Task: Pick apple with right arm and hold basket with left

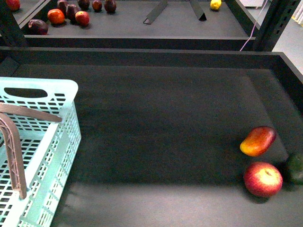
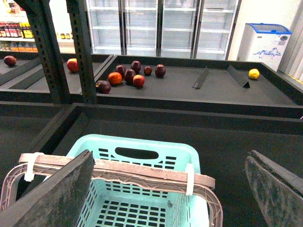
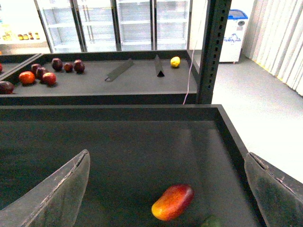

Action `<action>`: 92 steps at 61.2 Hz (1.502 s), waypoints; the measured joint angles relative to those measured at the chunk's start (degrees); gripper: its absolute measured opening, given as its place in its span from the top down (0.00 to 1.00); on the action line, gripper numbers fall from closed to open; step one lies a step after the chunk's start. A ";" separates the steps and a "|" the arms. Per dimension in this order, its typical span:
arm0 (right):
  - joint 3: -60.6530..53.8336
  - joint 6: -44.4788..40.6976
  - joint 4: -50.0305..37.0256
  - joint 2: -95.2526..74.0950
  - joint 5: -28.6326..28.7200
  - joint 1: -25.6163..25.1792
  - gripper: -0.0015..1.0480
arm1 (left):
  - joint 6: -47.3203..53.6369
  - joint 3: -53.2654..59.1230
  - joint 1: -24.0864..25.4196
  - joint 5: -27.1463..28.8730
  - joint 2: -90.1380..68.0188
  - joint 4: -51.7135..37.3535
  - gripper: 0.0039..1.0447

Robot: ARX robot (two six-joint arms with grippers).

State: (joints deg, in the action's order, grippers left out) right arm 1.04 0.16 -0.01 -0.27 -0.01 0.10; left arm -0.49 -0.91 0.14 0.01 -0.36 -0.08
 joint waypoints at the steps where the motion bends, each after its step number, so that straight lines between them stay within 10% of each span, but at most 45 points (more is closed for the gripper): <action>1: 0.00 0.00 0.00 0.00 0.00 0.00 0.08 | 0.00 0.00 0.00 0.00 0.00 0.00 0.07; 45: 0.00 0.00 0.00 0.00 0.00 0.00 0.08 | 0.00 0.00 0.00 0.00 0.00 0.00 0.07; 56: 0.00 0.00 0.00 0.00 -0.15 0.00 0.08 | -12.87 -4.81 -3.58 19.47 -11.34 9.90 0.07; 77: 0.00 0.00 0.00 0.00 -0.07 0.00 0.08 | -33.55 -11.76 14.14 -3.78 -37.42 -3.45 0.07; 92: 0.00 0.00 0.00 0.00 -0.07 0.00 0.08 | -47.63 -17.94 17.51 -12.00 -60.28 -15.93 0.07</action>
State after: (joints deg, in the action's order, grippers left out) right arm 1.04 0.16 -0.01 -0.27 -0.08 0.10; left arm -48.12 -18.85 17.65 -11.99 -60.64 -16.01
